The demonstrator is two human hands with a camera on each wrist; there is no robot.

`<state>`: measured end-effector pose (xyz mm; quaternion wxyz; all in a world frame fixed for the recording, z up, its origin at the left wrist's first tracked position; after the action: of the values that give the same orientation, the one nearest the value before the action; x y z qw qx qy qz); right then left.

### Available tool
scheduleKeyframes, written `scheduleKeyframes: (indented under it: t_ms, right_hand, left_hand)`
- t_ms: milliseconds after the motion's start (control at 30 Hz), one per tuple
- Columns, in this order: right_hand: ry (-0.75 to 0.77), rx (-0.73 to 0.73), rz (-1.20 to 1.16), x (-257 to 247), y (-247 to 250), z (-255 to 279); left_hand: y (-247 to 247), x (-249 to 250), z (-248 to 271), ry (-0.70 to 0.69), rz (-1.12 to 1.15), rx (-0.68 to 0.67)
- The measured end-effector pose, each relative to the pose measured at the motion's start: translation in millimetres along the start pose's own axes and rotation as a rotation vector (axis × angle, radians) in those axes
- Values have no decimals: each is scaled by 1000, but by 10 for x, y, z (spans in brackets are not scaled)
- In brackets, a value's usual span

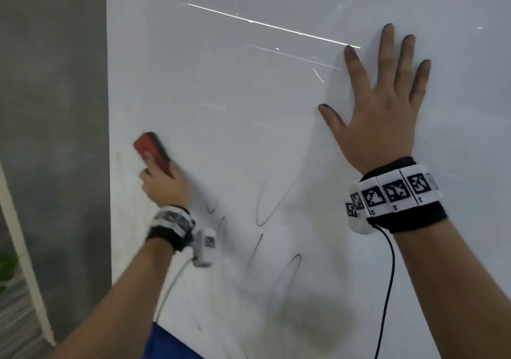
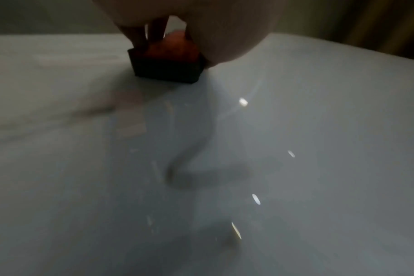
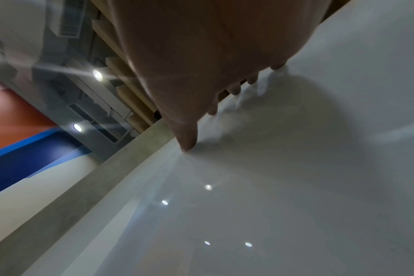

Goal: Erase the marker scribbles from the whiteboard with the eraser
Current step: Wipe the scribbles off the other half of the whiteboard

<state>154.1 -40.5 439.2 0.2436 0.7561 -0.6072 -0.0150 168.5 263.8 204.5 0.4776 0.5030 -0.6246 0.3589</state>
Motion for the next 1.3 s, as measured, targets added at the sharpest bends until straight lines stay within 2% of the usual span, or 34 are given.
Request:
scheduleKeyframes:
  t_ms: [67, 167, 200, 267, 333, 467, 533, 600, 667, 700, 767, 800, 833, 867, 900, 967, 1067, 1133, 1200, 1300]
  right_hand:
    - [-6, -1, -1, -5, -4, 6]
    - [-5, -7, -3, -1, 13, 18]
    - [3, -11, -4, 17, 25, 23]
    - [41, -21, -12, 89, 44, 55]
    - [95, -33, -38, 208, 64, 139]
    - [137, -56, -60, 473, 107, 474]
    - [144, -62, -59, 555, 117, 626]
    - [139, -63, -60, 595, 110, 716]
    - [132, -59, -67, 592, 100, 779]
    - [123, -54, -67, 576, 97, 811]
    - [79, -41, -38, 552, 104, 881]
    - [58, -37, -17, 563, 113, 921]
    - [47, -35, 1, 600, 126, 958]
    - [44, -32, 18, 666, 138, 988]
    - [42, -23, 35, 755, 157, 1011]
    - [16, 5, 59, 974, 205, 1036]
    - [-49, 33, 52, 1175, 259, 1118]
    - [-56, 37, 49, 1233, 276, 1206]
    - [-42, 37, 36, 1274, 277, 1282]
    - [-18, 8, 14, 1318, 267, 1339]
  left_hand:
    - [-41, 6, 728, -274, 31, -75]
    - [43, 26, 1835, -613, 49, -317]
    - [69, 41, 1999, -689, 62, -363]
    - [71, 47, 1914, -773, 59, -368]
    - [35, 46, 1511, -725, 26, -291]
    - [34, 192, 493, -312, 44, -115]
    - [5, 301, 326, -210, 63, -79]
    - [-54, 415, 603, -242, 62, -64]
    - [-99, 477, 1302, -424, 67, -119]
    - [-89, 490, 1737, -563, 65, -201]
    - [-27, 477, 2475, -925, 18, -390]
    - [-8, 443, 2675, -1077, -8, -457]
    - [-5, 426, 2726, -1168, -27, -491]
    - [-23, 441, 2611, -1201, -30, -489]
    - [-42, 495, 2414, -1183, -19, -447]
    - [-77, 651, 1846, -1016, -1, -326]
    - [-9, 953, 784, -609, 58, -141]
    - [0, 1011, 331, -354, 115, -73]
    - [-49, 948, 322, -260, 131, -28]
    - [-169, 711, 1093, -385, 94, 16]
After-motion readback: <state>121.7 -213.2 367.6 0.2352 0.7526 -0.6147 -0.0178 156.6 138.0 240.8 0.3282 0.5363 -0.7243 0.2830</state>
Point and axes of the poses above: each hand's wrist, its own z-axis away from the middle knuckle, its own y-axis out of the back of the hand, x = y × z, the point moved 1 cm from there along -z, towards the middle knuckle, and after that the axes turned 3 degrees about z, right-handed, at the moved point
